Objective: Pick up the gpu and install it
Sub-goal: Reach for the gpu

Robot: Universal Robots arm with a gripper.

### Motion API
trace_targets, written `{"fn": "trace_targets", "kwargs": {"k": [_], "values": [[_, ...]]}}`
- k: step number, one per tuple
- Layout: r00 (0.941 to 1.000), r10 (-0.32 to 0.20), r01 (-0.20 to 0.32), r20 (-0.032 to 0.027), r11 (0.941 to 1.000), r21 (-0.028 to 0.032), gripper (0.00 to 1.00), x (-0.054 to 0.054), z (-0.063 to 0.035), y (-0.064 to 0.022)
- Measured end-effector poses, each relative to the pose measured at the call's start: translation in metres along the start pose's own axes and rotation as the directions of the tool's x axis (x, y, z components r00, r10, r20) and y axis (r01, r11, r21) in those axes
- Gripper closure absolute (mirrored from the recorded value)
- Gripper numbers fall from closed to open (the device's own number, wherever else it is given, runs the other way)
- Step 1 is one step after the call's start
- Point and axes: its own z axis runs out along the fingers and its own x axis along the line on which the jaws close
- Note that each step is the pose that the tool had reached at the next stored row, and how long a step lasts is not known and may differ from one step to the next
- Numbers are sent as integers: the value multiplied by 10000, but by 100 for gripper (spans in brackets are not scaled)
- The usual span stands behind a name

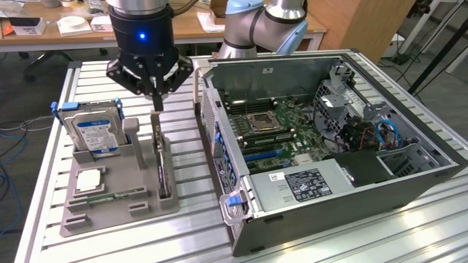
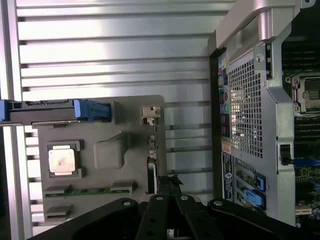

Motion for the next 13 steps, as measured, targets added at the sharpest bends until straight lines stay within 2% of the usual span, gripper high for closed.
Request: {"fn": "trace_targets", "kwargs": {"k": [13], "values": [[10000, 0, 0, 0, 10000, 0, 89, 12, 9, -44]]}}
